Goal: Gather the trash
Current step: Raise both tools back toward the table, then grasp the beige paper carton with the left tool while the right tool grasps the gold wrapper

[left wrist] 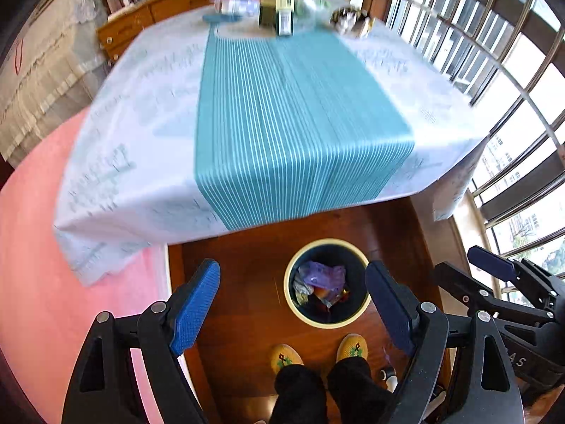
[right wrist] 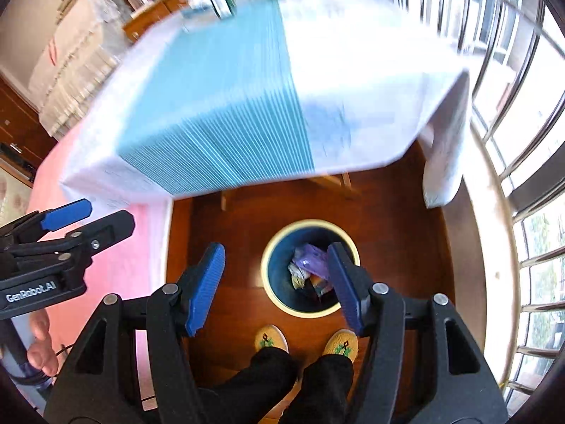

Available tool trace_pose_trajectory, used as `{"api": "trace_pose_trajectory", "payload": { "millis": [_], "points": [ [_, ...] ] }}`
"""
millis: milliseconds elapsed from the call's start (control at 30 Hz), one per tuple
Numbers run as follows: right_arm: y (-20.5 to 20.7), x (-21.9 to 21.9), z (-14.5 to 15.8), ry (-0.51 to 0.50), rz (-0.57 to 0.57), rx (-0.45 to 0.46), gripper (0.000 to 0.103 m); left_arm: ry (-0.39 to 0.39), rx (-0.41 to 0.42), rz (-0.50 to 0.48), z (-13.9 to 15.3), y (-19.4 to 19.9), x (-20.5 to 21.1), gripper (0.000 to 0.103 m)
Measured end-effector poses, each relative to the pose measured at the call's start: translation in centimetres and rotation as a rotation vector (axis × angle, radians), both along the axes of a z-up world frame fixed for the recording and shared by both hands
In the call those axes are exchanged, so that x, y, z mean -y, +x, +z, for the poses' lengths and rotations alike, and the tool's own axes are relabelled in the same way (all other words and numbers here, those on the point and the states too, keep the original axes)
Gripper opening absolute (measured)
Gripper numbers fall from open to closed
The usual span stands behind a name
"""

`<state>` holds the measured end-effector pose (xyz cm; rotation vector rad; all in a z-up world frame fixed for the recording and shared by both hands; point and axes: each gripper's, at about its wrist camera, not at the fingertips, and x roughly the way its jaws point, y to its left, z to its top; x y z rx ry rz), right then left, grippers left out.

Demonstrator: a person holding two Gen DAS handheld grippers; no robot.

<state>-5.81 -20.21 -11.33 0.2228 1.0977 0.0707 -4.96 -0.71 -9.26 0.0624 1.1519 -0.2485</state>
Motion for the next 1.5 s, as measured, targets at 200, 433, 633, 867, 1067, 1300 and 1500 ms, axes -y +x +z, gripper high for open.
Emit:
{"api": "trace_pose_trajectory", "payload": {
  "millis": [200,433,633,867,1067,1300,1500],
  "points": [
    [-0.3,-1.3,8.7,-0.019,-0.001,0.094,0.060,-0.060,0.130,-0.022,9.2,0.5,-1.7,0.086],
    [0.4,-2.7,16.0,-0.033,-0.026,0.195,0.061,-0.147,0.230,-0.011,16.6,2.8,-3.4,0.086],
    [2.2,-3.2,20.7,-0.073,-0.048,0.281,0.061,-0.137,0.309,-0.041,20.2,6.0,-3.6,0.082],
    [6.2,-1.9,23.6,-0.083,-0.094,0.337,0.061,-0.105,0.337,-0.080,22.5,10.7,-3.0,0.080],
    [11.6,0.3,23.2,-0.084,-0.095,0.322,0.061,-0.064,0.357,-0.043,22.9,15.2,-2.1,0.079],
    [20.4,4.6,20.1,-0.045,-0.032,0.268,0.061,-0.028,0.309,0.005,20.4,22.1,0.3,0.079],
    [29.5,8.5,16.0,0.010,0.054,0.179,0.061,-0.017,0.198,0.113,16.0,29.9,3.1,0.079]
  ]
}}
